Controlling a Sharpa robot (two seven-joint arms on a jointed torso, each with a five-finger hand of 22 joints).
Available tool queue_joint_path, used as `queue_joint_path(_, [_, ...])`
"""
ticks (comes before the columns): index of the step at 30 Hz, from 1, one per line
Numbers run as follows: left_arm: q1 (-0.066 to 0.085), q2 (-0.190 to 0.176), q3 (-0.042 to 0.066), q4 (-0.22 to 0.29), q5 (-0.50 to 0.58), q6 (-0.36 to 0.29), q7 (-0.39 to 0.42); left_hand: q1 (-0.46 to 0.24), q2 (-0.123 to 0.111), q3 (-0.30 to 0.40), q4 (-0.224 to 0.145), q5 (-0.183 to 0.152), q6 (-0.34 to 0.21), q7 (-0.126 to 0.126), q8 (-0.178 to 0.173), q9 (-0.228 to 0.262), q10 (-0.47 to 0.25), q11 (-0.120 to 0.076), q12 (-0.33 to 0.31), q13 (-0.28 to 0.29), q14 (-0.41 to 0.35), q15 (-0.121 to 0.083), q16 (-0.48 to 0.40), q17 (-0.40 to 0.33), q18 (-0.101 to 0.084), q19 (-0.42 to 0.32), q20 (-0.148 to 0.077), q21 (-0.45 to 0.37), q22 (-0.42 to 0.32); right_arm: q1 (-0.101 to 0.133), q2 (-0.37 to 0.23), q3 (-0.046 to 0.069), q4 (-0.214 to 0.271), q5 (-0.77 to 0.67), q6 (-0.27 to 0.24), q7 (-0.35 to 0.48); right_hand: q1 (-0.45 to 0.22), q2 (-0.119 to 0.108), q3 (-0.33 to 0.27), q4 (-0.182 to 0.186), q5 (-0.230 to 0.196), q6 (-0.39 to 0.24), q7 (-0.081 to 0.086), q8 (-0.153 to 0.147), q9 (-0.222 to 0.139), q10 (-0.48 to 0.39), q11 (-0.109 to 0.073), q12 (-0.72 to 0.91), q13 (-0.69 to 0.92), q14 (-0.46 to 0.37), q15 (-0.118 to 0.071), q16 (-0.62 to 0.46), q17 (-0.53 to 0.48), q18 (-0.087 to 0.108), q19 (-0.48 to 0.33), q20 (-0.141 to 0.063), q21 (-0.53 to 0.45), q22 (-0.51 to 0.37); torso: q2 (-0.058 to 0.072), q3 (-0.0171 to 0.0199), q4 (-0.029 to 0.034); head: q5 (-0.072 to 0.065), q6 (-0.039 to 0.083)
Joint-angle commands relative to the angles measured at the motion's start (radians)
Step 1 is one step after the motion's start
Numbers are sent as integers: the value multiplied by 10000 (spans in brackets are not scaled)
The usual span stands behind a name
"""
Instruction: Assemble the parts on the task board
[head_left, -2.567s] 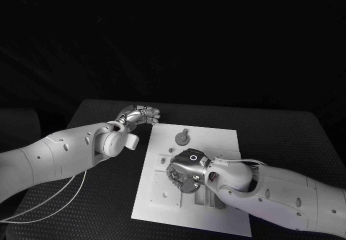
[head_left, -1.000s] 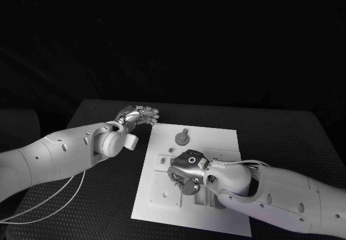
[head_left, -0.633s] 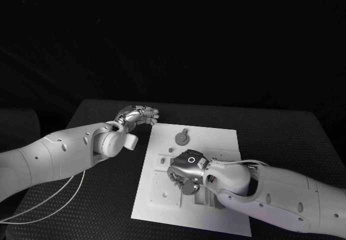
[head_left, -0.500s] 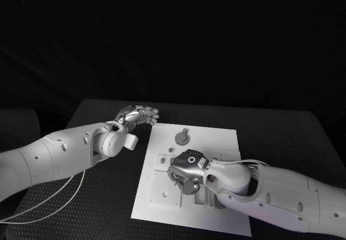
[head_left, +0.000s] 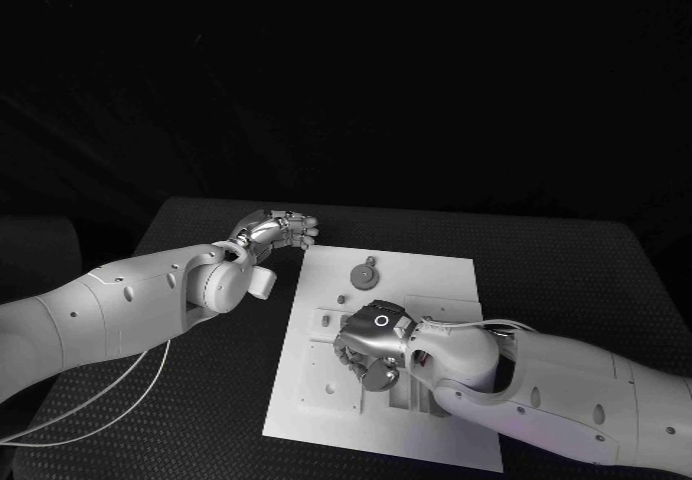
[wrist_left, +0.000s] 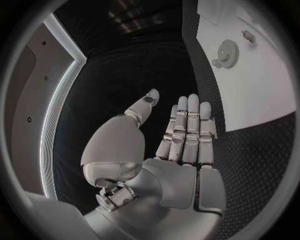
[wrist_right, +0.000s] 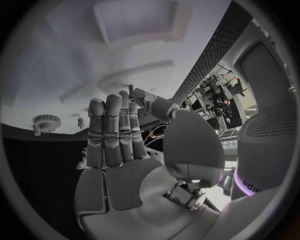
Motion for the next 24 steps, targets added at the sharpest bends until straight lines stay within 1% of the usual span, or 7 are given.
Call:
queue_joint_path(1, [12, 11, 9, 26, 47, 26, 50, -67, -19, 41, 15, 11, -8, 60, 38, -10, -5, 61, -45, -9, -42, 6, -39, 19, 90, -16, 55, -61, 11, -7, 18, -5, 1, 9, 214, 83, 60, -16, 43, 18, 65, 73, -21, 29, 8, 53, 22, 7, 18, 9, -41, 51, 12, 388, 17, -55, 56, 183, 5, 5, 15, 1, -9])
queue_joint_path(7, [12, 11, 9, 30, 47, 31, 52, -69, -18, 42, 16, 12, -9, 60, 40, -11, -6, 61, -45, -11, -42, 7, -44, 25, 91, -15, 55, -64, 13, -7, 39, -21, -18, 12, 243, 88, 53, -13, 41, 17, 72, 73, -21, 27, 11, 53, 21, 5, 22, 8, -41, 53, 12, 388, 17, -56, 59, 183, -2, 2, -1, 8, -22])
queue_joint_path(20, [12, 9, 9, 36, 48, 36, 49, -70, -20, 44, 18, 12, -13, 61, 42, -15, -7, 62, -46, -13, -41, 8, -55, 39, 92, -14, 57, -71, 17, -7, 134, -80, -69, -105, 341, 15, 43, -7, 40, 11, 85, 72, -21, 21, 19, 53, 21, -2, 34, 5, -42, 60, 10, 388, 13, -58, 66, 181, -3, -5, 8, 8, -21])
queue_joint_path(21, [12, 9, 9, 36, 48, 37, 50, -69, -20, 44, 18, 12, -13, 61, 42, -15, -7, 61, -46, -14, -41, 8, -57, 40, 92, -14, 57, -72, 17, -7, 140, -94, -71, -105, 358, 11, 42, -7, 40, 11, 86, 72, -21, 21, 20, 53, 21, -2, 35, 5, -42, 60, 10, 388, 13, -59, 66, 181, -3, -5, 8, 8, -21])
queue_joint_path(24, [12, 11, 9, 37, 48, 37, 49, -68, -20, 45, 18, 12, -14, 61, 43, -16, -7, 62, -46, -14, -41, 8, -59, 44, 93, -14, 57, -74, 18, -7, 164, -192, -84, -104, 432, 26, 40, -7, 40, 10, 91, 72, -21, 20, 21, 53, 21, -4, 37, 5, -42, 62, 10, 388, 12, -59, 68, 180, -3, -5, 5, 9, -24])
